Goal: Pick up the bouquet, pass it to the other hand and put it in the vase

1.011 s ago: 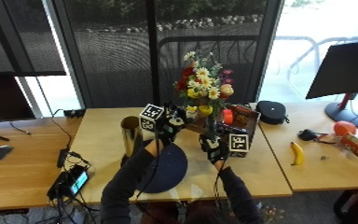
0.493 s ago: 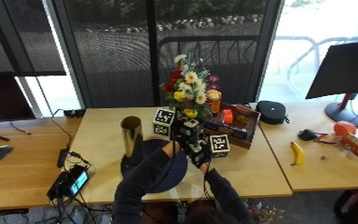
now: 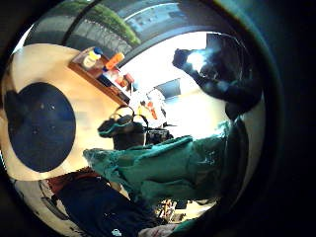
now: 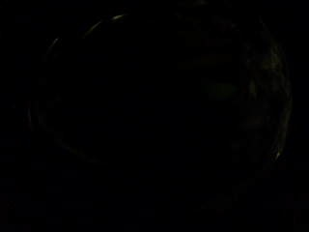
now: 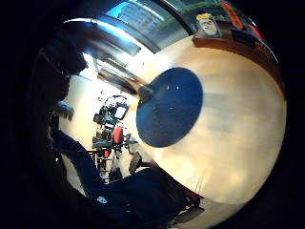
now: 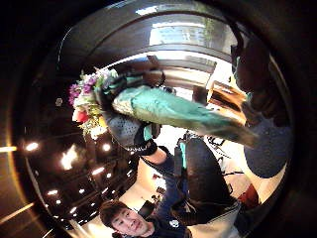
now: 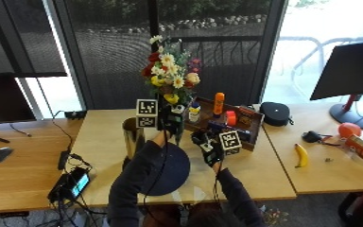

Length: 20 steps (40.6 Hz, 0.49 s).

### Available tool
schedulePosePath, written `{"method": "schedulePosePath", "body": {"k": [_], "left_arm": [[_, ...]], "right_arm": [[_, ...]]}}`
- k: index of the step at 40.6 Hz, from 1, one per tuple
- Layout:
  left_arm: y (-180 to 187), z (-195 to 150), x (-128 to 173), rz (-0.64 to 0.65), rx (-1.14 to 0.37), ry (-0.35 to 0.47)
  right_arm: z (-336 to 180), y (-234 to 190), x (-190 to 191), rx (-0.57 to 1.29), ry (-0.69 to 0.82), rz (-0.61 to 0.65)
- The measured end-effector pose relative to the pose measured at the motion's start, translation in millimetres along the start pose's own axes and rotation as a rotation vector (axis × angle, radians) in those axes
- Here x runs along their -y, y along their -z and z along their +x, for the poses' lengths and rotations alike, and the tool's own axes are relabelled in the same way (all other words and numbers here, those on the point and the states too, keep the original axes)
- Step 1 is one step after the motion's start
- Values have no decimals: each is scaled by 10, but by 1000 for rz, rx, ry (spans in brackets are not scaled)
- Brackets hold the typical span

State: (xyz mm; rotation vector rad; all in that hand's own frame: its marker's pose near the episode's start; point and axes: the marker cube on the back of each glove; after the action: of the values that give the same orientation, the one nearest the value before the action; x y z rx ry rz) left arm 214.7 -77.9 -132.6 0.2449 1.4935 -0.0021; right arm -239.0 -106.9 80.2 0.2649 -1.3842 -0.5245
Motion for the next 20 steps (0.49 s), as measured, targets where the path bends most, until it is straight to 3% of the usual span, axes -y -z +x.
{"method": "schedulePosePath", "body": {"k": [3, 15, 20], "left_arm": [[167, 159, 77, 50, 40, -10], [707, 608, 358, 211, 142, -2], [944, 611, 653, 269, 143, -36]], "right_arm": [[-53, 97, -20, 13, -80, 11], [-36, 429, 137, -51, -98, 45], [-1, 494, 218, -51, -113, 57]]}}
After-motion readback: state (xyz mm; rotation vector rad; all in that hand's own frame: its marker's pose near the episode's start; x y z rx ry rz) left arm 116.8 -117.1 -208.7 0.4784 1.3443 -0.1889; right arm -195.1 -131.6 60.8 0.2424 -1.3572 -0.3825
